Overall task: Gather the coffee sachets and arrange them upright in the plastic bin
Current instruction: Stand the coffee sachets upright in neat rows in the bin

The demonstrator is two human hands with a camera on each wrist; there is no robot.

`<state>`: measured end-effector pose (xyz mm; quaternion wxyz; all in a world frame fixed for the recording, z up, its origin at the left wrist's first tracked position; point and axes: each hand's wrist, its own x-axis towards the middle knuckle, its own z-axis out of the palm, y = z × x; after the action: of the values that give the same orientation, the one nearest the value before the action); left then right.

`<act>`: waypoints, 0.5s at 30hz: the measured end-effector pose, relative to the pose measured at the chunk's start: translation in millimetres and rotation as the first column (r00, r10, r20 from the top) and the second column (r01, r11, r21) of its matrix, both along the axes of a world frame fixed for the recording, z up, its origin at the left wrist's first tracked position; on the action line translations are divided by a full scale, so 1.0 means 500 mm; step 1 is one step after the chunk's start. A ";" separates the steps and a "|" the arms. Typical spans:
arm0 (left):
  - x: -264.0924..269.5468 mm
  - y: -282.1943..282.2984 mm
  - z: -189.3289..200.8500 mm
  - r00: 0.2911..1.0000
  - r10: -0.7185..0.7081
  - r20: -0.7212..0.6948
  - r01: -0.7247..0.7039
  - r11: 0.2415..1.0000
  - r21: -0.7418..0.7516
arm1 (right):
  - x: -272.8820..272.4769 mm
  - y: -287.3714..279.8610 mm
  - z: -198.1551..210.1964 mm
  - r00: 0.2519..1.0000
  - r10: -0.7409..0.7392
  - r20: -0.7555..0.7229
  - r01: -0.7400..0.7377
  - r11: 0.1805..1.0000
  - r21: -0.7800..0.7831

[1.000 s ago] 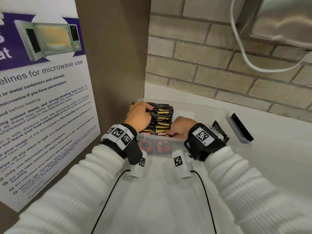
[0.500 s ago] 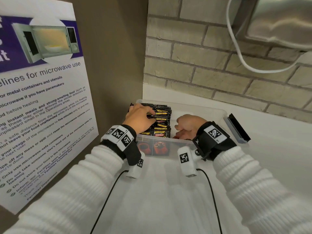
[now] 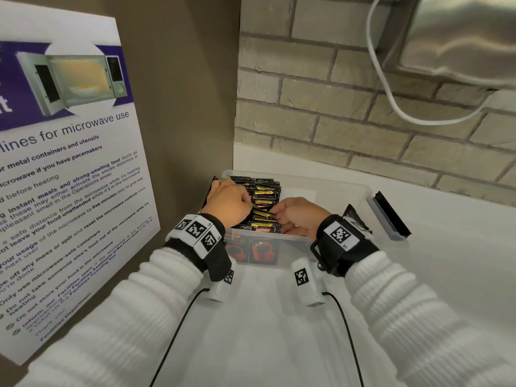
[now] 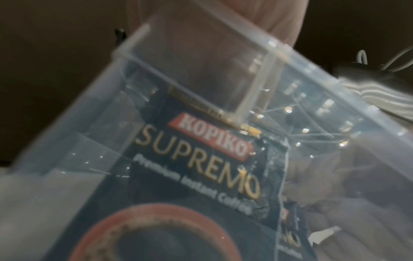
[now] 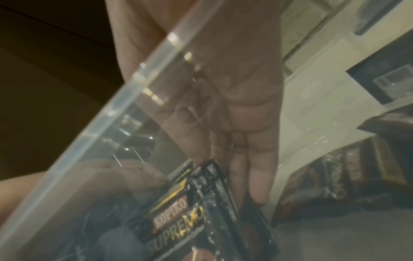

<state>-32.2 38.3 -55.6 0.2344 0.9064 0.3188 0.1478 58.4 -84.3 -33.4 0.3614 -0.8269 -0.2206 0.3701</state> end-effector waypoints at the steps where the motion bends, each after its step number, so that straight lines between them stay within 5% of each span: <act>1: 0.001 0.000 0.001 1.000 0.003 -0.003 -0.003 1.000 -0.003 | -0.003 0.003 0.002 1.000 0.018 -0.001 -0.018 1.000 -0.004; 10: -0.003 0.003 -0.007 1.000 -0.026 0.007 0.026 1.000 0.011 | -0.012 0.022 0.016 0.993 0.060 0.106 -0.056 0.998 -0.037; 15: -0.003 0.007 -0.008 0.999 -0.038 0.000 0.038 0.999 -0.010 | 0.030 -0.001 0.019 0.997 -0.064 0.036 0.065 0.997 -0.039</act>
<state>-33.9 42.0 -59.4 0.2419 0.9111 0.3022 0.1415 73.1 -84.8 -23.8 0.3524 -0.8470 -0.1925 0.3484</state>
